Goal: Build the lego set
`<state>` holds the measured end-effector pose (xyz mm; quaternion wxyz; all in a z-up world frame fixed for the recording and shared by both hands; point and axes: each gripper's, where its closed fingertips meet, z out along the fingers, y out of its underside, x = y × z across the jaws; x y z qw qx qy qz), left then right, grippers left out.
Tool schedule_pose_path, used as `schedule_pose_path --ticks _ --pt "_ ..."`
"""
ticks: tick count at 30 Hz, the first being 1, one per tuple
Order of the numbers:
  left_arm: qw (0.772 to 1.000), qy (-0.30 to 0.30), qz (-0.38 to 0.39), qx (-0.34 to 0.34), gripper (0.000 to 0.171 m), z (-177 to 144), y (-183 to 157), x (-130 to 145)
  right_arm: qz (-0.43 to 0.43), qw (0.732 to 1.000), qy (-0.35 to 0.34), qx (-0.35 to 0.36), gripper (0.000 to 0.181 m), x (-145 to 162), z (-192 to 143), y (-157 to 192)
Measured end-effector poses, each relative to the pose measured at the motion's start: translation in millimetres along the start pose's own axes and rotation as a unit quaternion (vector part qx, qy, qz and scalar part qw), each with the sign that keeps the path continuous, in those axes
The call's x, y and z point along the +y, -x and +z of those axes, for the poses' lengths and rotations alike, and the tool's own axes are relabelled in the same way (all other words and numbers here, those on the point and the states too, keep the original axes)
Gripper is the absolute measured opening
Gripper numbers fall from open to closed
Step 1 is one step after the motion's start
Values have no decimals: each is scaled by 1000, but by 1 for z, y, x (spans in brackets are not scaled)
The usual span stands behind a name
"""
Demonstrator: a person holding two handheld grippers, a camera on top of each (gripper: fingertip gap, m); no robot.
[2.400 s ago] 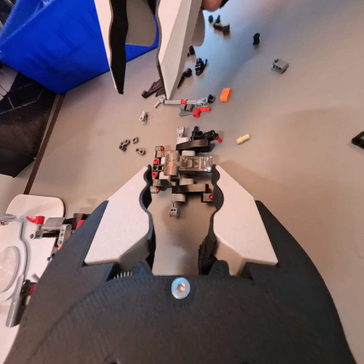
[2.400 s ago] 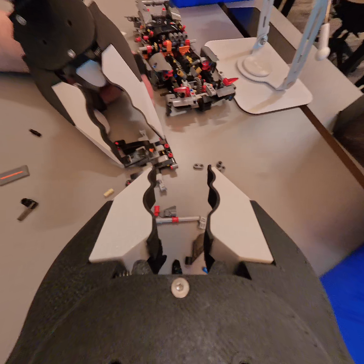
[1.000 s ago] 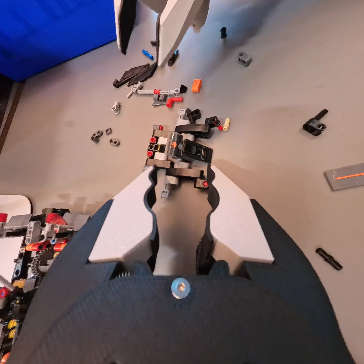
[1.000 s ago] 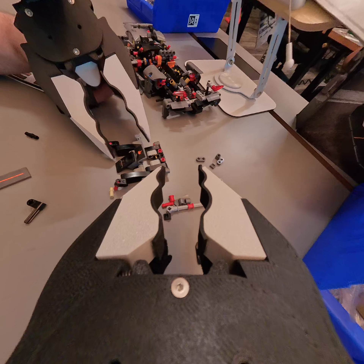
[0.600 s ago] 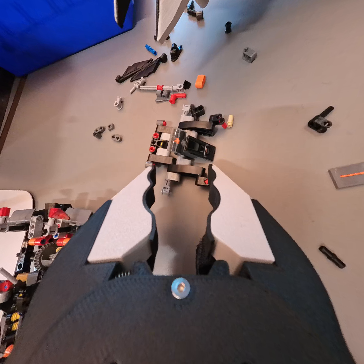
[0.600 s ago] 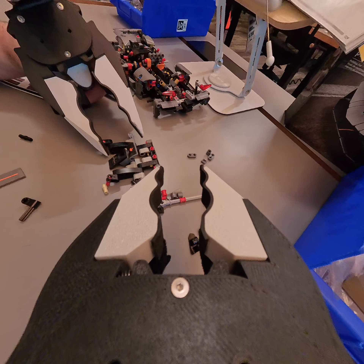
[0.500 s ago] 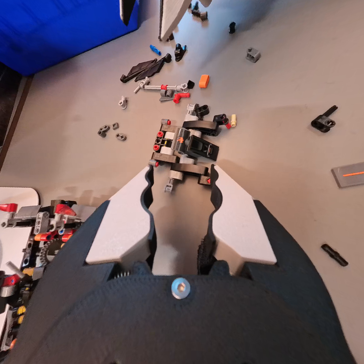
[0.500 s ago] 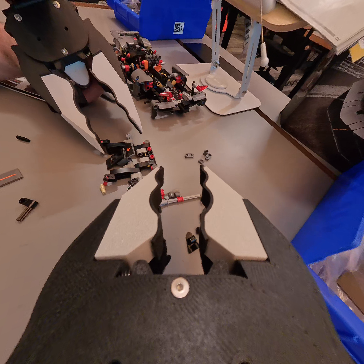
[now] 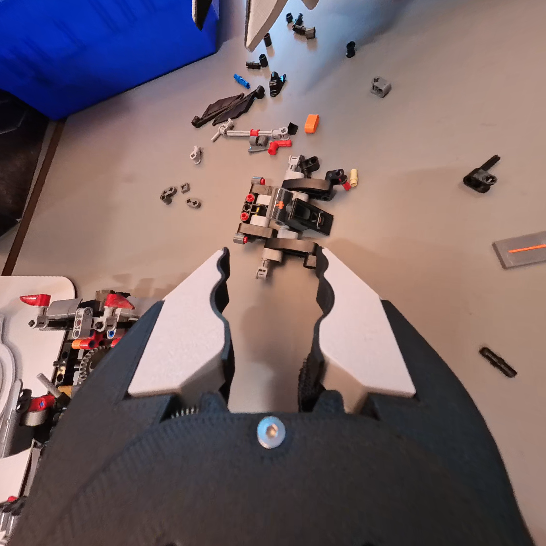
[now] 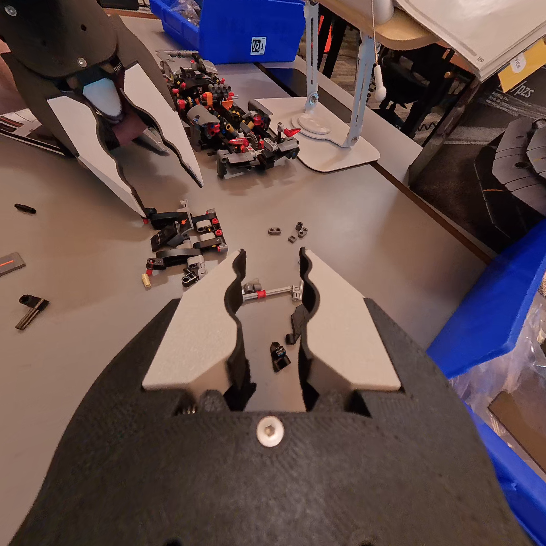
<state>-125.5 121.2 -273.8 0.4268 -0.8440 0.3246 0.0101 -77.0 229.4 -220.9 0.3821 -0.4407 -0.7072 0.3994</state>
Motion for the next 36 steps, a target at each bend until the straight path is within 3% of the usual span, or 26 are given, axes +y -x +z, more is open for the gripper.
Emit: schedule_pose_path --ticks 21,36 --pt "1000 7 11 6 53 11 -8 -1 2 1000 8 0 34 5 -2 -4" --pt "1000 18 20 4 37 18 -10 2 -3 1000 11 1 34 5 -3 -4"
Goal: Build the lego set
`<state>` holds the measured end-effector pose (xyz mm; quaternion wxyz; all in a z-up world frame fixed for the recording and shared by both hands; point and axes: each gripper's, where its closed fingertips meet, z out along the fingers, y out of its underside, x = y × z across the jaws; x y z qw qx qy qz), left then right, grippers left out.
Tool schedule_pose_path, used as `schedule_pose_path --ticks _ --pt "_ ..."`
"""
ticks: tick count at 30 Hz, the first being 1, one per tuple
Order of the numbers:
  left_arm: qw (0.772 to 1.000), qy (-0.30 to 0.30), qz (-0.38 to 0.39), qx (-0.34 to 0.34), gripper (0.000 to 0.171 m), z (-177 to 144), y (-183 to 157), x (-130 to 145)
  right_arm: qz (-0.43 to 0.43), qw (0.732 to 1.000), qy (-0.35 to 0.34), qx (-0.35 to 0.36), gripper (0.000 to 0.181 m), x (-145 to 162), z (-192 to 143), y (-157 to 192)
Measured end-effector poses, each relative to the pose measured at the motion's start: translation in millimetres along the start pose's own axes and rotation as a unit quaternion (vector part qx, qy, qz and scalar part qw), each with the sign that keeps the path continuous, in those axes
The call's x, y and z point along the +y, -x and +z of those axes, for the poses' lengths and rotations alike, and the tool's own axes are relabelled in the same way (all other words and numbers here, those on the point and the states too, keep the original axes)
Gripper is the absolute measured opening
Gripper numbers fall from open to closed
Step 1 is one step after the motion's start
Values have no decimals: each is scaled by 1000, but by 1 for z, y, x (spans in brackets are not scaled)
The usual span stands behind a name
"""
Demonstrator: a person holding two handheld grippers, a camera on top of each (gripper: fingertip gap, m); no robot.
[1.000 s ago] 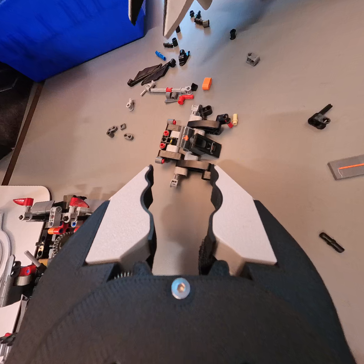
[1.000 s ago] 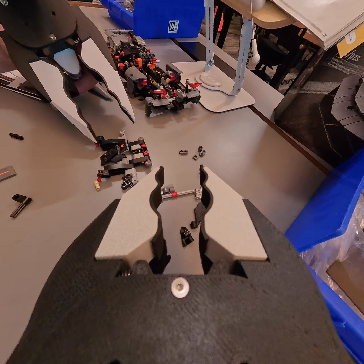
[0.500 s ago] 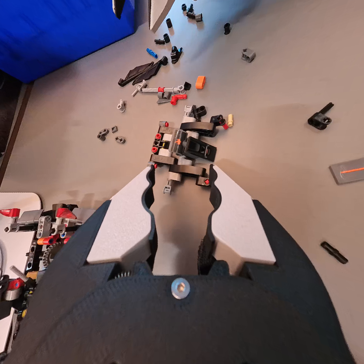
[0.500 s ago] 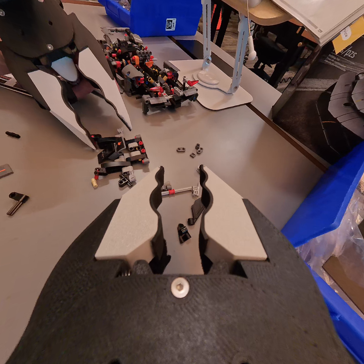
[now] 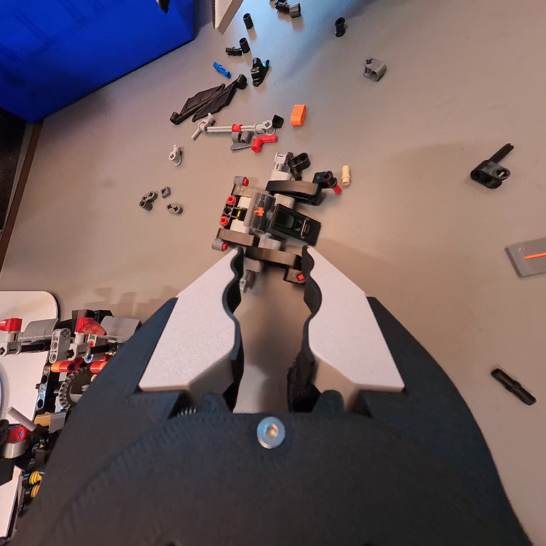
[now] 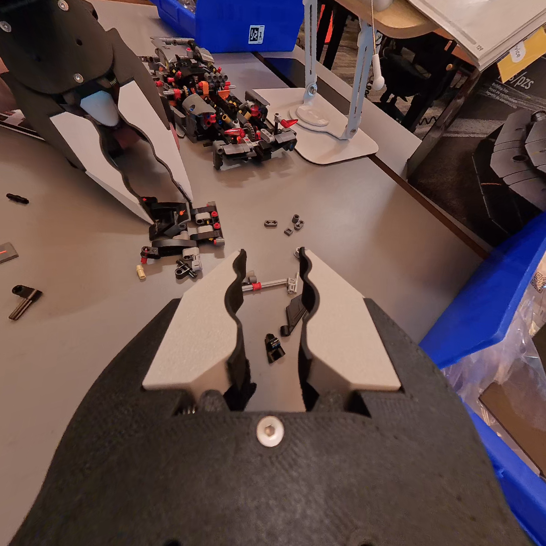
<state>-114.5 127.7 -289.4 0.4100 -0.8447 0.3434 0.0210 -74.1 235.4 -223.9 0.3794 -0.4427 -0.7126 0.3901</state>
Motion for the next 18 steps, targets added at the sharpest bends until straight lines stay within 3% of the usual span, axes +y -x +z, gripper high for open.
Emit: schedule_pose_path --ticks 10,18 --pt "1000 3 -1 -4 35 -1 3 2 0 1000 2 1 34 1 -1 -2" --pt "1000 3 -11 -10 45 -11 11 5 3 1000 0 2 34 2 -2 -4"
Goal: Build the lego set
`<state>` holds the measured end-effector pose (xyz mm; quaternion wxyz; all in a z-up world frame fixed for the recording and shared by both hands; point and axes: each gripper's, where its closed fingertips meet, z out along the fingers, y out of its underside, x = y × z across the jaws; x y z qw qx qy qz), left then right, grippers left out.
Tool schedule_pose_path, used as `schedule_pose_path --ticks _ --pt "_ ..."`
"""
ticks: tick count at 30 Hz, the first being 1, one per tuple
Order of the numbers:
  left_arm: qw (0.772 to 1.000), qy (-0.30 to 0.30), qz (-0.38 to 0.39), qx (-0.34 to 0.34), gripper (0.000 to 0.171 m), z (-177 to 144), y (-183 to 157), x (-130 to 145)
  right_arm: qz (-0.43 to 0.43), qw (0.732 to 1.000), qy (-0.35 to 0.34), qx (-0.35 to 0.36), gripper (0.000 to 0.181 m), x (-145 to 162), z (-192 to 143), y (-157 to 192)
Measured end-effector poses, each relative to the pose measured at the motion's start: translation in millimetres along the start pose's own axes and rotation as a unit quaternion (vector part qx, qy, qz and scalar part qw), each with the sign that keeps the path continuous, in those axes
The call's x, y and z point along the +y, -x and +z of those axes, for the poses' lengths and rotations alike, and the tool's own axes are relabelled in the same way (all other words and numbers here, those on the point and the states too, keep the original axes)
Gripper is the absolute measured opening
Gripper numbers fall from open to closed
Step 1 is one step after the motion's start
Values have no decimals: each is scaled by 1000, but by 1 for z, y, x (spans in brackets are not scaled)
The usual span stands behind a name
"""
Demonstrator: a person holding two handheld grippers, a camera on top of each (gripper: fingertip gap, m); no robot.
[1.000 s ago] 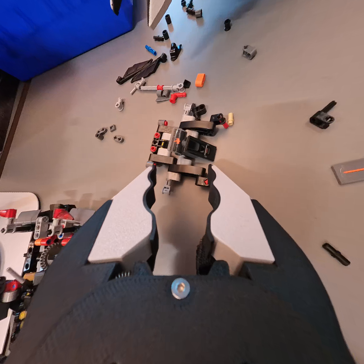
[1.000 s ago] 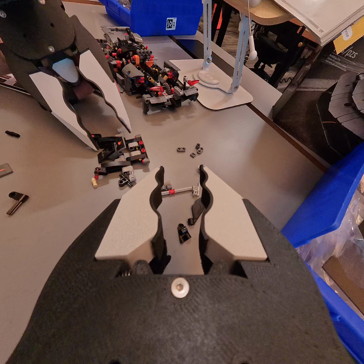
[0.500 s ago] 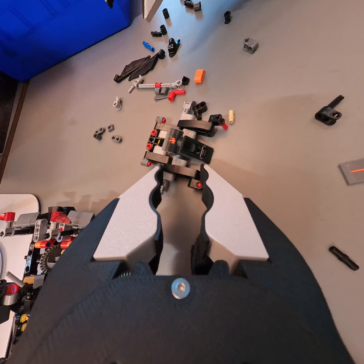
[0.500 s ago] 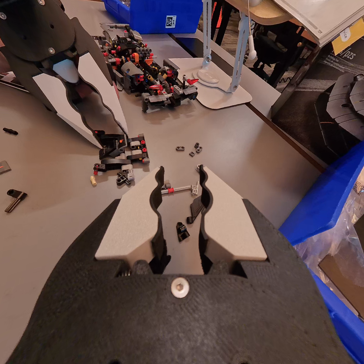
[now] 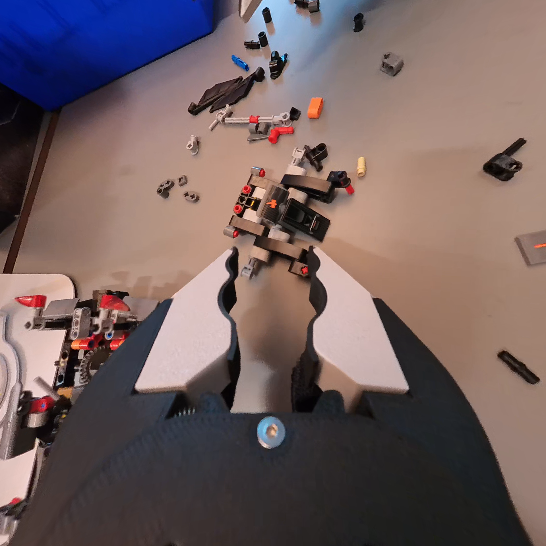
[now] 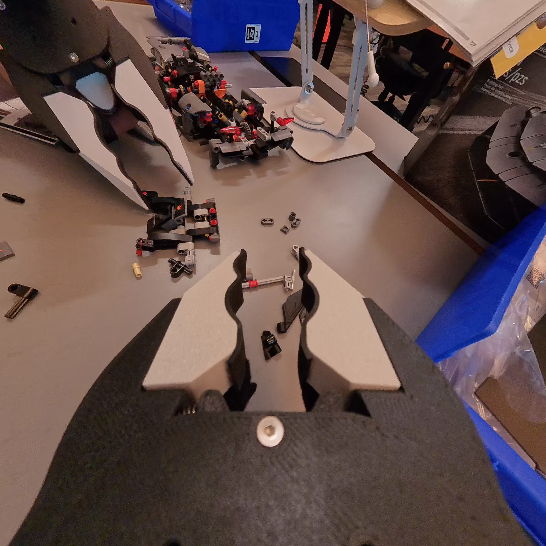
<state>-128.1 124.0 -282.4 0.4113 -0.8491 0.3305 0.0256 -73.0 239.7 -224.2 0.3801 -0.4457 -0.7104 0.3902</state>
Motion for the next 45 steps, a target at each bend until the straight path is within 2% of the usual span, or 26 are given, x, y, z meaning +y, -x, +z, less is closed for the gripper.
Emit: schedule_pose_path --ticks 26,36,45 --pt "1000 -14 20 -6 47 8 -9 -13 -2 1000 4 1 33 1 0 0" --pt "1000 0 10 -13 36 20 -9 -14 -3 1000 5 -1 33 1 1 1" --pt "1000 -11 -5 -21 41 21 -6 -20 -12 1000 14 -17 33 2 8 11"
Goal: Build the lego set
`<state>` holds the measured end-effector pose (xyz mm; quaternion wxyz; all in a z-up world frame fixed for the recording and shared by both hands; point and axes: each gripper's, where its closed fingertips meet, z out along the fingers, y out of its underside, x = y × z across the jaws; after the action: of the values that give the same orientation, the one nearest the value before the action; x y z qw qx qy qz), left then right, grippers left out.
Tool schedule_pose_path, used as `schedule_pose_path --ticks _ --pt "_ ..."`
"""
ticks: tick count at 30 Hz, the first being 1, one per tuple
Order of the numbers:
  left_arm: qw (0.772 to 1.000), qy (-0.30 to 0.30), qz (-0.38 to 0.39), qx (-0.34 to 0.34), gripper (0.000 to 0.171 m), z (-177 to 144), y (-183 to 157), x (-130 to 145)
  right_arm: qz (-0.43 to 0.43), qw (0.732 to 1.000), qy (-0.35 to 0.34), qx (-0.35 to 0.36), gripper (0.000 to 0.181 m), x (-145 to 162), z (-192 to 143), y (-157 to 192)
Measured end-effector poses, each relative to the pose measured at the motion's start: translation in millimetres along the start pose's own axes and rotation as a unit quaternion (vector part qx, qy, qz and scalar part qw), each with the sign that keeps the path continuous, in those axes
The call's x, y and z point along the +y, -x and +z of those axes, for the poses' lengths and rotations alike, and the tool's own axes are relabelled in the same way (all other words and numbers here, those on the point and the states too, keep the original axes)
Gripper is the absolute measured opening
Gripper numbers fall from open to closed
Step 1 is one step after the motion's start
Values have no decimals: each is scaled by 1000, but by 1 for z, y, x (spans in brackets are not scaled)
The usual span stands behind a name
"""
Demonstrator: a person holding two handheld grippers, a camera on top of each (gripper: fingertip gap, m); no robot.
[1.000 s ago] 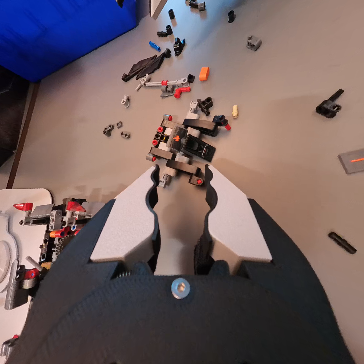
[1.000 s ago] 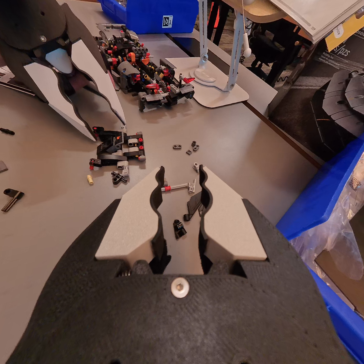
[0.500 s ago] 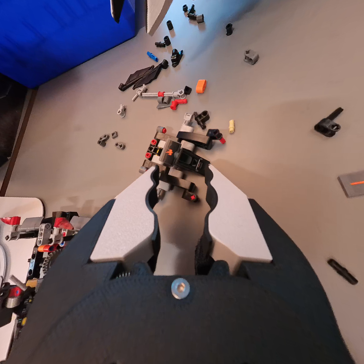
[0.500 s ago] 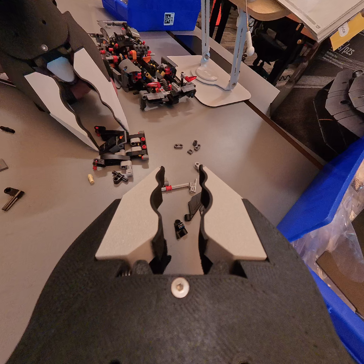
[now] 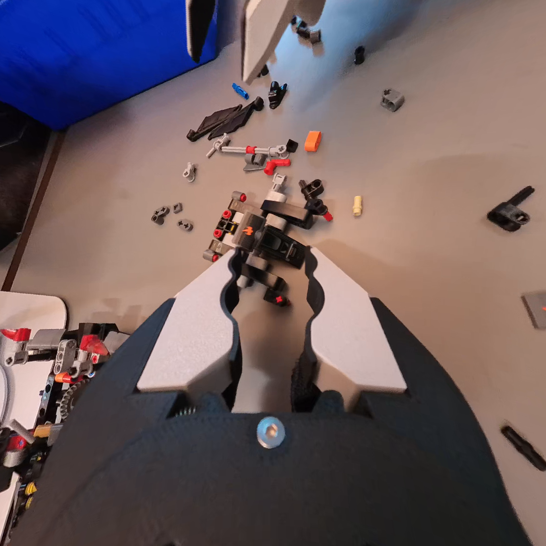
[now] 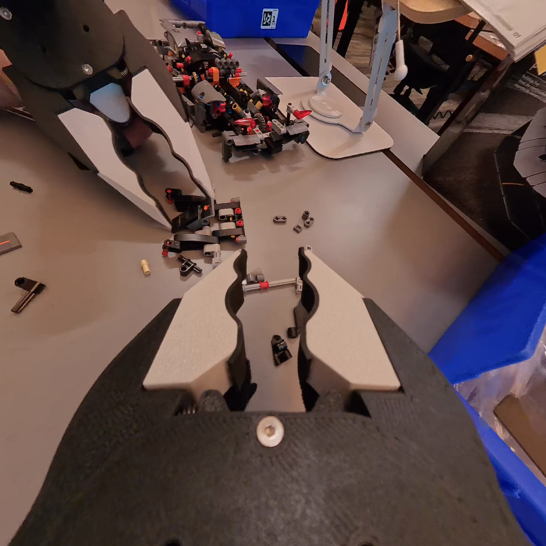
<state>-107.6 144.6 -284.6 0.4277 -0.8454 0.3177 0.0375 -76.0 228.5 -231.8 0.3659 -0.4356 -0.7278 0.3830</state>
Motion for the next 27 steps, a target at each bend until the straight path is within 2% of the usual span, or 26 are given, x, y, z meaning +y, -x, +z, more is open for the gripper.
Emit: schedule_pose_path --ticks 4,9,15,21,27 --pt "1000 -7 -16 -6 37 -1 4 -3 -3 1000 3 -3 33 0 2 2" --pt "1000 19 17 -10 34 3 1 4 -1 1000 -1 -1 33 0 0 0" --pt "1000 5 -5 -17 44 -4 8 3 5 1000 -6 4 34 0 -3 -3" --pt "999 30 -1 -27 40 -3 9 11 11 1000 -6 10 34 3 -3 -6" --pt "999 19 -11 -32 40 -9 10 11 13 999 -18 30 32 0 -6 -11"
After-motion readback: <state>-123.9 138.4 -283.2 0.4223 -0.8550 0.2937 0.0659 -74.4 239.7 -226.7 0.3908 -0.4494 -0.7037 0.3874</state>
